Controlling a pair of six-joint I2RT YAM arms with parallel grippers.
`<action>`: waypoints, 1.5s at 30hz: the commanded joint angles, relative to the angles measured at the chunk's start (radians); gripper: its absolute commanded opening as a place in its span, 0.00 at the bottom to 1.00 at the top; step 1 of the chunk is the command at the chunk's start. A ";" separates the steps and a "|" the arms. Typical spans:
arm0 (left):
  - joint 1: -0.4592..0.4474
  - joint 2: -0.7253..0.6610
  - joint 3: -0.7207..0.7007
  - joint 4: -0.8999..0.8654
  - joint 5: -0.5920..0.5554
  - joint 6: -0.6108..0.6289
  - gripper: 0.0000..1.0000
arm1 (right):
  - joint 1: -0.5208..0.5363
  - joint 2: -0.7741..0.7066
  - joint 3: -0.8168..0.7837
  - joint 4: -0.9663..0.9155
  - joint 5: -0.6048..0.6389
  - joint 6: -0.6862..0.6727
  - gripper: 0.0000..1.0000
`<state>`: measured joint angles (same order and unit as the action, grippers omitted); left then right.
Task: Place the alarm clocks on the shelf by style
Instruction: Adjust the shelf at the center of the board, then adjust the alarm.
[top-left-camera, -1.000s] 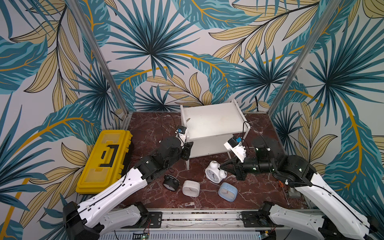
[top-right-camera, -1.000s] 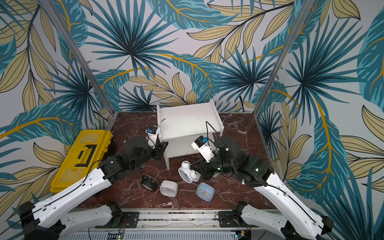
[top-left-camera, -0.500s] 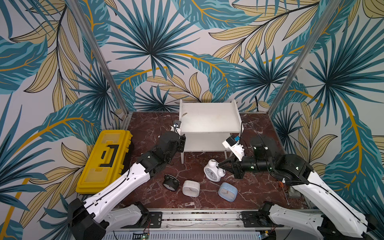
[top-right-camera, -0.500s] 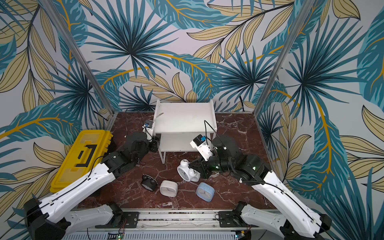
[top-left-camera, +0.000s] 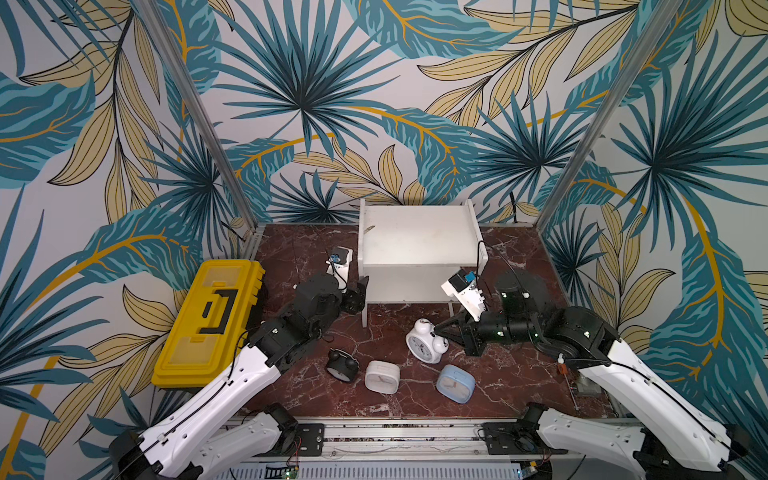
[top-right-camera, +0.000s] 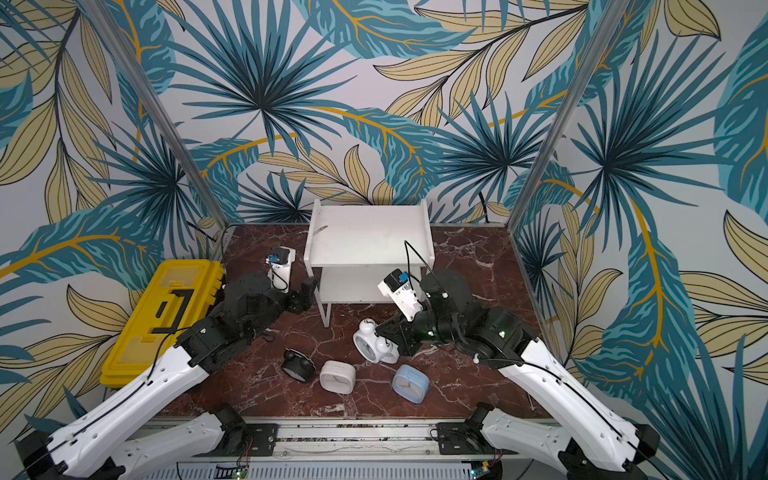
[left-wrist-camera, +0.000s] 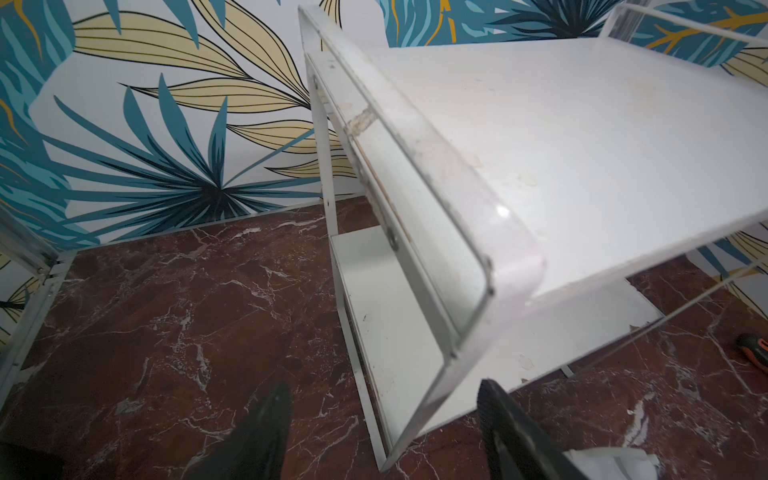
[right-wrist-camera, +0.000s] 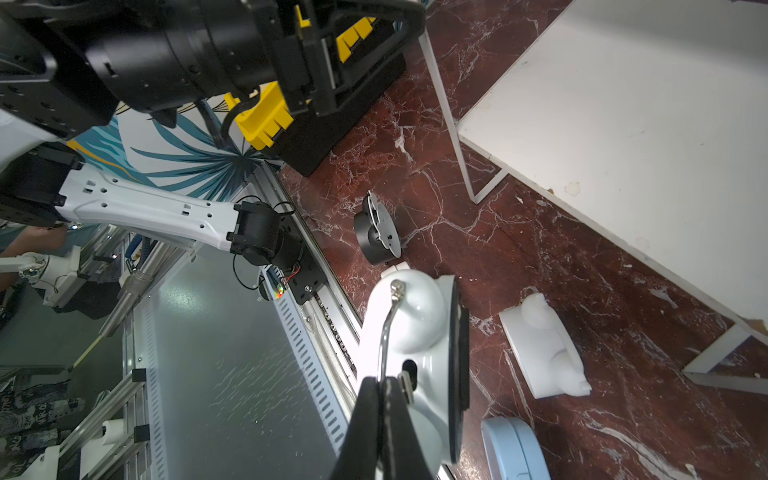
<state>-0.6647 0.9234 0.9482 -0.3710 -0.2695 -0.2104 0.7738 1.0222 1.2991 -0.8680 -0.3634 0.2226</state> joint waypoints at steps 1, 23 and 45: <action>0.003 -0.100 -0.042 -0.109 0.017 -0.052 0.79 | -0.001 0.012 0.051 0.013 0.000 -0.027 0.00; 0.012 0.070 0.246 0.201 1.174 -0.096 1.00 | -0.140 0.146 0.364 0.004 -0.400 -0.097 0.00; 0.145 0.204 0.143 0.486 1.452 -0.296 0.93 | -0.284 0.208 0.341 0.244 -0.645 0.067 0.00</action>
<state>-0.5270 1.1427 1.1168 0.1085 1.1568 -0.5129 0.4980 1.2289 1.6455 -0.7040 -0.9672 0.2684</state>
